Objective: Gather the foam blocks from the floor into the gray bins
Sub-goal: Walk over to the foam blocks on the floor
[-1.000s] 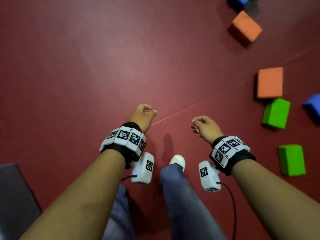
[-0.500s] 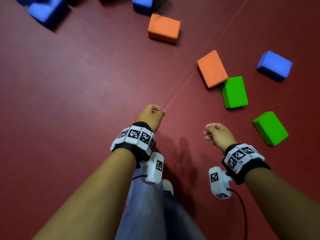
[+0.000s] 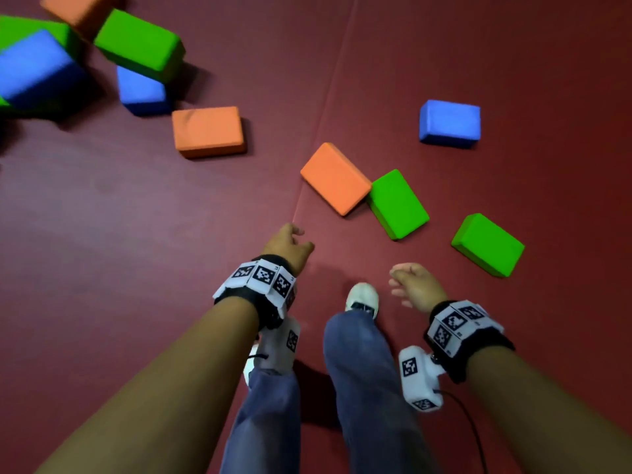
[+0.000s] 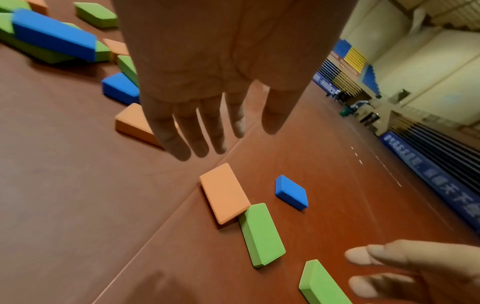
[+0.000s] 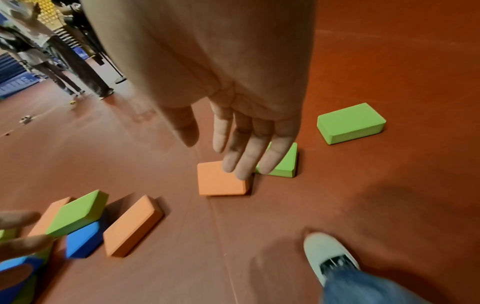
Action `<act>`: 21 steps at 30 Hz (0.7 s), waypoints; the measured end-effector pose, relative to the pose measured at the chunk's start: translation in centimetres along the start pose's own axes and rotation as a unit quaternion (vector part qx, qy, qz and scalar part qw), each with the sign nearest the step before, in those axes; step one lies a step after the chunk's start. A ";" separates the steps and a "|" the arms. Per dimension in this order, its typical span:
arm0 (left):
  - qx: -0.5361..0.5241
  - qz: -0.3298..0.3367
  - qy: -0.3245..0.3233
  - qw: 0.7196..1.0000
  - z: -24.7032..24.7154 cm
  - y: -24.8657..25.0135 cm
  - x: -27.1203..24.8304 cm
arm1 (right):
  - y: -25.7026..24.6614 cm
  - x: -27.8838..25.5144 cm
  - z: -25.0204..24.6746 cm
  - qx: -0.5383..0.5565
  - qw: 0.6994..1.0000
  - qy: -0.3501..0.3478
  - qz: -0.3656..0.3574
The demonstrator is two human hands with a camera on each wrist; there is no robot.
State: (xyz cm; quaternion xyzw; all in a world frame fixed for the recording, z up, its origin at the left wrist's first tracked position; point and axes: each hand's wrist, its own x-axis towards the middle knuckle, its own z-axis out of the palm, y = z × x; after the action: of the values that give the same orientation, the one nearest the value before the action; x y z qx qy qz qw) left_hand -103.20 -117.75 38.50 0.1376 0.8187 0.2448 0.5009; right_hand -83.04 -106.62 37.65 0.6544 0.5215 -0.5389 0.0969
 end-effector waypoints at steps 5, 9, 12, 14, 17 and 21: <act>0.064 -0.017 -0.012 0.998 3.5 6.7 9.6 | -1.2 10.4 -5.5 -0.024 0.999 0.024 0.009; 0.090 -0.032 0.011 0.995 6.5 10.4 17.9 | -1.7 19.6 -9.1 -0.046 0.997 0.054 0.017; 0.144 -0.041 0.028 0.988 7.9 11.2 22.8 | -2.5 24.7 -10.6 -0.069 0.995 0.066 0.018; 0.189 -0.046 0.024 0.981 8.3 11.3 25.8 | -3.0 27.3 -11.2 -0.091 0.992 0.081 0.020; 0.234 -0.058 0.007 0.970 8.7 10.6 30.4 | -3.2 30.8 -11.3 -0.119 0.988 0.100 0.015; 0.274 -0.042 0.015 0.961 9.3 8.9 38.6 | -3.2 38.3 -10.1 -0.162 0.980 0.115 0.014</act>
State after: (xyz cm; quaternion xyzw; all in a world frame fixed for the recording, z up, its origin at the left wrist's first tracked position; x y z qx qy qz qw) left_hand -112.92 -89.65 10.67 0.2313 0.8668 -0.0086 0.4417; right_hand -84.23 -76.15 12.16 0.6948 0.6003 -0.3672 0.1483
